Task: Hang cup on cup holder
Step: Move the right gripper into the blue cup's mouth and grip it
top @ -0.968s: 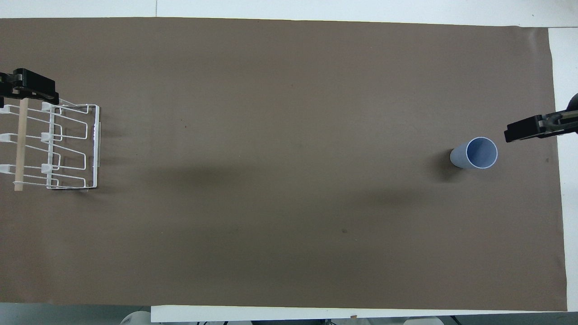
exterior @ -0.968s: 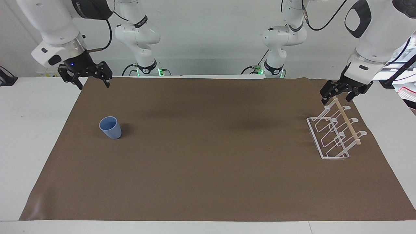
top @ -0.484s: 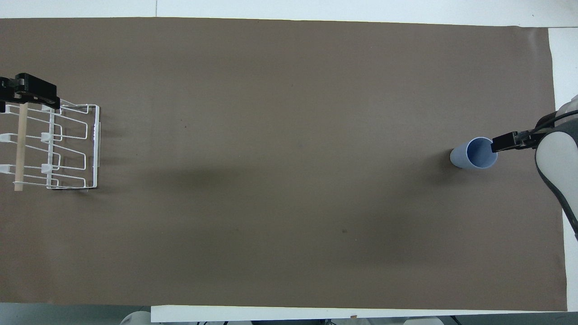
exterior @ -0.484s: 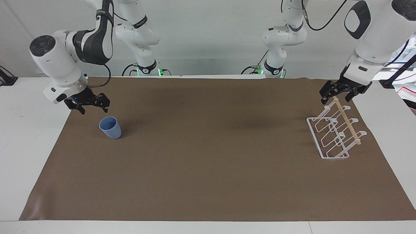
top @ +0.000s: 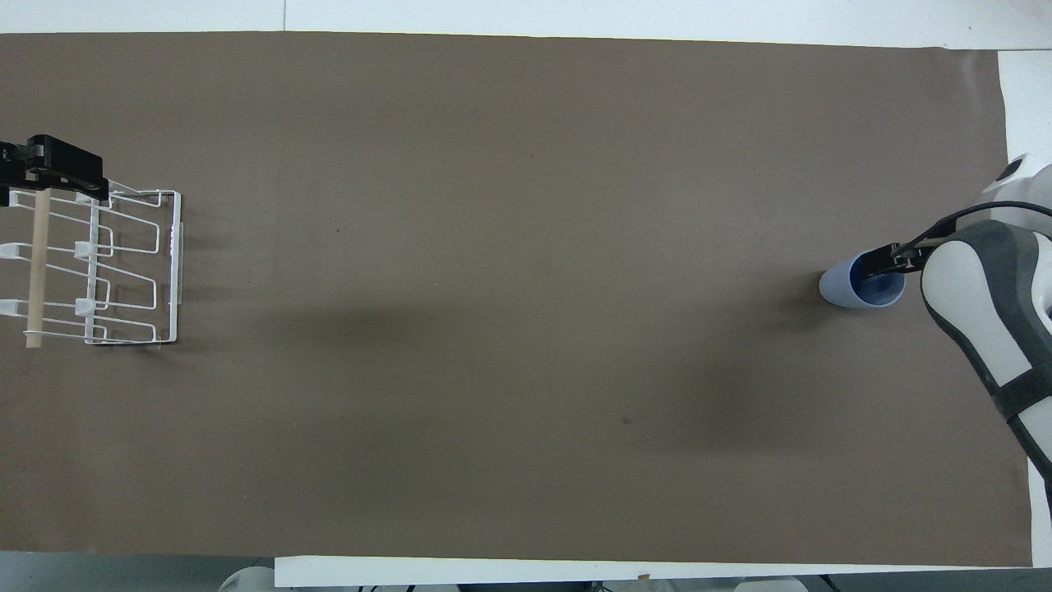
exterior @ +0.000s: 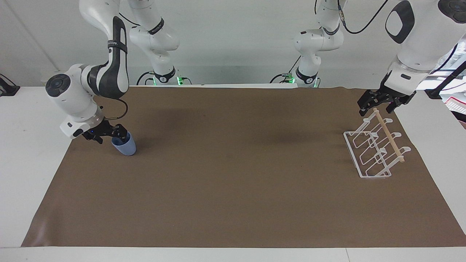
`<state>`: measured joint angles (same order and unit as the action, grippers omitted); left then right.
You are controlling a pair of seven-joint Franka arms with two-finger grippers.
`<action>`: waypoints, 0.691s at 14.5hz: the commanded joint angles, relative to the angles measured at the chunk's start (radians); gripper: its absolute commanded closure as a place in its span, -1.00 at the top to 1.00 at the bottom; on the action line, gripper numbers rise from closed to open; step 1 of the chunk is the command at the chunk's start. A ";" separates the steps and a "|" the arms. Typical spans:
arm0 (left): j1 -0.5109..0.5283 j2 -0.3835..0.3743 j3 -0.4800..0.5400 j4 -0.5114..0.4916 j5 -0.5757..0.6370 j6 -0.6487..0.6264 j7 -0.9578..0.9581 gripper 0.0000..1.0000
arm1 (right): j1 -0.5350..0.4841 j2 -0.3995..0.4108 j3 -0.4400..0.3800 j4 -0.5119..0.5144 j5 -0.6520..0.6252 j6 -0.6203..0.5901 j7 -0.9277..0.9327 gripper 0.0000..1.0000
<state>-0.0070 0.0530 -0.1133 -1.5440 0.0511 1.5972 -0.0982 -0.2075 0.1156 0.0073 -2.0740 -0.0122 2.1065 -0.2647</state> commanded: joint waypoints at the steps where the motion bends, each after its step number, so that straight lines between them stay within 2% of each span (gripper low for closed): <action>1: 0.002 -0.032 0.003 -0.034 0.018 0.003 -0.011 1.00 | -0.012 -0.019 0.007 -0.041 0.023 0.035 -0.045 0.86; 3: 0.002 -0.032 0.003 -0.041 0.018 0.004 -0.011 1.00 | -0.013 -0.022 0.005 -0.064 0.023 0.059 -0.074 0.74; 5: 0.002 -0.033 0.003 -0.041 0.018 0.006 -0.011 1.00 | -0.036 -0.011 0.007 -0.066 0.023 0.073 -0.108 0.47; 10: 0.002 -0.039 0.003 -0.048 0.018 0.003 -0.006 1.00 | -0.035 -0.007 0.007 -0.061 0.023 0.064 -0.126 -0.59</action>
<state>-0.0064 0.0514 -0.1127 -1.5506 0.0512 1.5972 -0.0991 -0.2314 0.1155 0.0044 -2.1225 -0.0119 2.1596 -0.3612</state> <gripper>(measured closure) 0.000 0.643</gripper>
